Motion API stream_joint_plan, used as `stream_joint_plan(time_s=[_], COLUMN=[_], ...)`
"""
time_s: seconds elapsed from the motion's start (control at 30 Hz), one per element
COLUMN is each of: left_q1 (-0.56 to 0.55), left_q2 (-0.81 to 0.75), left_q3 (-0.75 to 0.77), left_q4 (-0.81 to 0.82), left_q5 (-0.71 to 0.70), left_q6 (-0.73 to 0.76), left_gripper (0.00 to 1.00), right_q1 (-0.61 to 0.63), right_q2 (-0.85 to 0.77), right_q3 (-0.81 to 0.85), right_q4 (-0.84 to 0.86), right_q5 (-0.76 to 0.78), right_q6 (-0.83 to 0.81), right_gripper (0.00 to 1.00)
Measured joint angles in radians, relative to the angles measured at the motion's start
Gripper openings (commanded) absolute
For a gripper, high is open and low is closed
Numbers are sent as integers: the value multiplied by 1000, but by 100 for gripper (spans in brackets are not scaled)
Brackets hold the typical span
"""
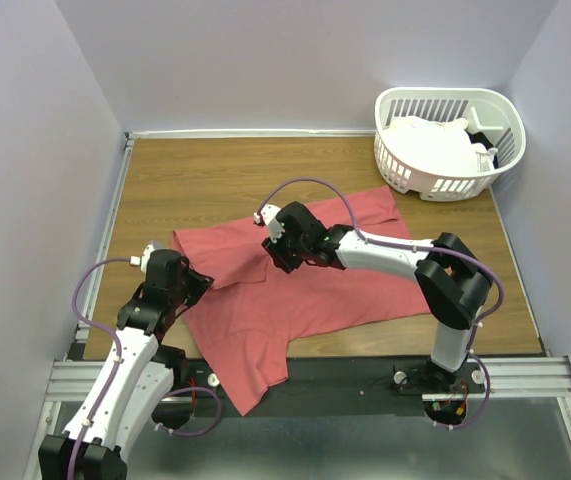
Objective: Fold and stack the t-shirts
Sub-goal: Fold the tshirt
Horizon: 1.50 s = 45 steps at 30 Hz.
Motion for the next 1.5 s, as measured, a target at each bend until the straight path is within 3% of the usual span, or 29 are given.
stream_joint_plan(time_s=[0.37,0.93,1.33,1.5], left_q1=[-39,-44,-44,-44], left_q2=[-5,-11,-11,-11], left_q3=[0,0,0,3], left_q4=[-16,-18,-23,-44], left_q5=[-1,-2,-3,-10], left_q6=[-31,-38,-39,-42], left_gripper=[14,14,14,11], right_q1=[0,18,23,23], right_q2=[39,169,180,176], right_q3=[0,84,92,88], right_q4=[0,21,23,23], right_q5=[-160,-190,-194,-188], right_q6=[111,145,148,148], right_gripper=[43,41,4,0])
